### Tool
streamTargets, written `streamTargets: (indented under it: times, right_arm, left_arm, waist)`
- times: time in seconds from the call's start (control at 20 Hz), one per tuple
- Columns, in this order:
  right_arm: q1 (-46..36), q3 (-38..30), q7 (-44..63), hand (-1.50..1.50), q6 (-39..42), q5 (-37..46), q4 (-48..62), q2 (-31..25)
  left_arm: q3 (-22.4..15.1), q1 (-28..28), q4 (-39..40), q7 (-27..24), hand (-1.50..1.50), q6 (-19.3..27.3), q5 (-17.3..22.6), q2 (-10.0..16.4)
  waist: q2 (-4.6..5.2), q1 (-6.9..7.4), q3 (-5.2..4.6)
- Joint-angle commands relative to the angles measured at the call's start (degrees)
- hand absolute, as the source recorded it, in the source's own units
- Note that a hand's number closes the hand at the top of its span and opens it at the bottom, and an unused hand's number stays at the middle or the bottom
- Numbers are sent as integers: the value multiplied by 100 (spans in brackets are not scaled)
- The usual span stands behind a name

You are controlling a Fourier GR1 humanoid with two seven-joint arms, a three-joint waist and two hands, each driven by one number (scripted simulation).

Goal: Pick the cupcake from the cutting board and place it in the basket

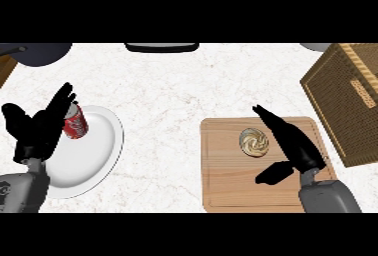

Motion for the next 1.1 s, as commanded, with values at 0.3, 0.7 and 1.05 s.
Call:
streamTargets:
  times: [0.3, 0.7, 1.05]
  right_arm:
    - [-474, 457, -250, 150, -29, 863, 948, 42]
    - [-468, 335, -374, 150, -150, 1114, 1027, 323]
    - [-1513, -370, 1283, 150, -801, 1455, 1977, 1114]
  left_arm:
    - [185, -180, 206, 47, 0, -131, -76, -23]
    - [258, 189, -239, 134, 0, -290, -147, -127]
    - [231, -120, 32, 133, 0, -260, -191, -167]
  waist:
    - [19, 13, -9]
    - [6, 10, -8]
    - [57, 156, -13]
